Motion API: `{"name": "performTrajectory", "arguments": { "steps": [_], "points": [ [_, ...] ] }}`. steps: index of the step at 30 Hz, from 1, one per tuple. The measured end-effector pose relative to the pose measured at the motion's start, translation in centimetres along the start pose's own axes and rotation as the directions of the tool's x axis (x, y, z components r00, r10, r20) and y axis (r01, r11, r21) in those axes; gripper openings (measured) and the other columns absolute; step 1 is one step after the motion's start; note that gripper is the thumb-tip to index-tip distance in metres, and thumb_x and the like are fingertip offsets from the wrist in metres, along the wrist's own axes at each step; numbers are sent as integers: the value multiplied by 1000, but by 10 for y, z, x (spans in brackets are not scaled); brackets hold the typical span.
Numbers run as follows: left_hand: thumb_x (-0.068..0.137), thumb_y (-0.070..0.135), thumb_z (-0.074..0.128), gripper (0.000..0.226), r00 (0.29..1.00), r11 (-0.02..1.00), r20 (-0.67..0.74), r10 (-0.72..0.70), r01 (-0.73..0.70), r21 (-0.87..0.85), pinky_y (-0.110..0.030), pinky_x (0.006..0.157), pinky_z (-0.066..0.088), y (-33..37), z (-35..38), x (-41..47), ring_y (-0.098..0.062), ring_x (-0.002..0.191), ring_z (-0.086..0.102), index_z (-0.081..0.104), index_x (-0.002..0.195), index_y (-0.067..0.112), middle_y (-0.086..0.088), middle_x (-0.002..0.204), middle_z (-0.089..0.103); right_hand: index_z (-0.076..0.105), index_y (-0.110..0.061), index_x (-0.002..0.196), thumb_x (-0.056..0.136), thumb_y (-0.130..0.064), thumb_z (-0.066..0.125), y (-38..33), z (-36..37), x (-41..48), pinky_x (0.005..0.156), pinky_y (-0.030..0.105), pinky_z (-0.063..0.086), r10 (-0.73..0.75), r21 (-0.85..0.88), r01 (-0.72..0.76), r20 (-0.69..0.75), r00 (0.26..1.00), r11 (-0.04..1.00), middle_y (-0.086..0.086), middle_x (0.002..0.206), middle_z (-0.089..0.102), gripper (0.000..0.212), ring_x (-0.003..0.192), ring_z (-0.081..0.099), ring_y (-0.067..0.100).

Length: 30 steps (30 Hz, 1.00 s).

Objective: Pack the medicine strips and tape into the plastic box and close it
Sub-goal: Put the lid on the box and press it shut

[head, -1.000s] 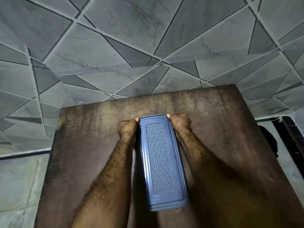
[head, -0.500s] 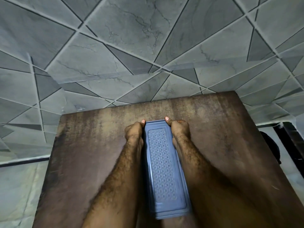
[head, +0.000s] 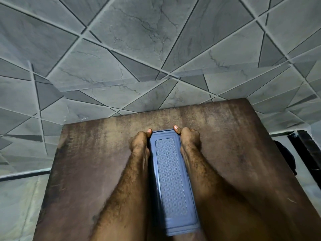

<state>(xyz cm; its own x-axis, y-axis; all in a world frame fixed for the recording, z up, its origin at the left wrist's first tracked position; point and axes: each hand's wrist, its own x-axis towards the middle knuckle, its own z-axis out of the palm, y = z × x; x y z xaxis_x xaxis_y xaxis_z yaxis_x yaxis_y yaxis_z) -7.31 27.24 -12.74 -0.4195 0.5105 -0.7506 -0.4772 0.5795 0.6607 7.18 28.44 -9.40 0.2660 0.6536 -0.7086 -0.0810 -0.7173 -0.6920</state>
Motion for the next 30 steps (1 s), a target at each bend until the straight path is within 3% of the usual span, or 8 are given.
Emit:
{"name": "performTrajectory", "arguments": {
  "steps": [3,5,8,11,15,20,26,30],
  "points": [
    [73,10,77,32,999,992,15,35,-33,-119,-48,75,61,-4,1,-1,-33,86,73,69,98,-7,-20,98,74,68,-13,61,39,-46,84,11,3,30,65,44,60,-107,19,106,36,994,994,1,61,72,43,65,72,26],
    [73,13,79,22,998,995,29,60,-58,-81,-52,77,60,-6,3,-3,-33,86,73,72,85,-3,-21,92,75,68,-19,55,36,-49,85,17,5,45,70,48,60,-105,-10,105,55,993,994,3,65,74,39,67,72,26],
    [67,18,83,21,998,994,3,64,-64,-92,-55,76,60,-9,3,4,-33,81,74,70,71,2,-20,86,75,65,-29,48,32,-61,82,15,6,39,69,45,60,-156,-21,156,26,988,988,-2,57,70,40,61,68,21],
    [58,21,83,24,995,992,-36,89,-92,-84,-55,73,60,-9,4,11,-34,82,74,70,67,3,-19,85,76,61,-21,48,31,-59,82,17,9,46,68,48,60,-150,-20,150,-1,989,988,1,59,70,47,61,69,25],
    [63,22,82,23,985,991,-124,122,-129,-44,-41,72,61,-8,7,5,-24,66,68,67,63,4,-14,78,74,61,-16,60,33,-69,73,15,12,43,71,40,58,-180,-150,166,-83,980,975,0,62,70,60,63,67,26],
    [58,26,84,26,992,990,-62,109,-114,-87,-46,75,62,-11,4,9,-30,76,73,70,66,5,-17,84,76,62,-10,68,50,-56,77,8,12,34,71,31,52,-205,-148,185,-139,969,972,1,69,70,51,67,64,25],
    [74,26,81,44,992,988,87,86,-73,-134,-58,86,56,-21,-15,3,-37,97,70,69,99,-8,-23,100,74,62,-11,61,71,-28,78,19,-12,41,49,23,49,-117,95,105,133,984,990,-1,56,67,25,47,59,13],
    [81,9,73,11,992,992,88,92,-84,-90,-43,80,59,-33,-25,-4,-28,78,69,69,84,0,-24,95,72,59,-14,67,83,-11,68,34,-31,40,43,16,34,-52,101,32,205,977,994,-7,47,62,18,37,51,5]
  ]
}}
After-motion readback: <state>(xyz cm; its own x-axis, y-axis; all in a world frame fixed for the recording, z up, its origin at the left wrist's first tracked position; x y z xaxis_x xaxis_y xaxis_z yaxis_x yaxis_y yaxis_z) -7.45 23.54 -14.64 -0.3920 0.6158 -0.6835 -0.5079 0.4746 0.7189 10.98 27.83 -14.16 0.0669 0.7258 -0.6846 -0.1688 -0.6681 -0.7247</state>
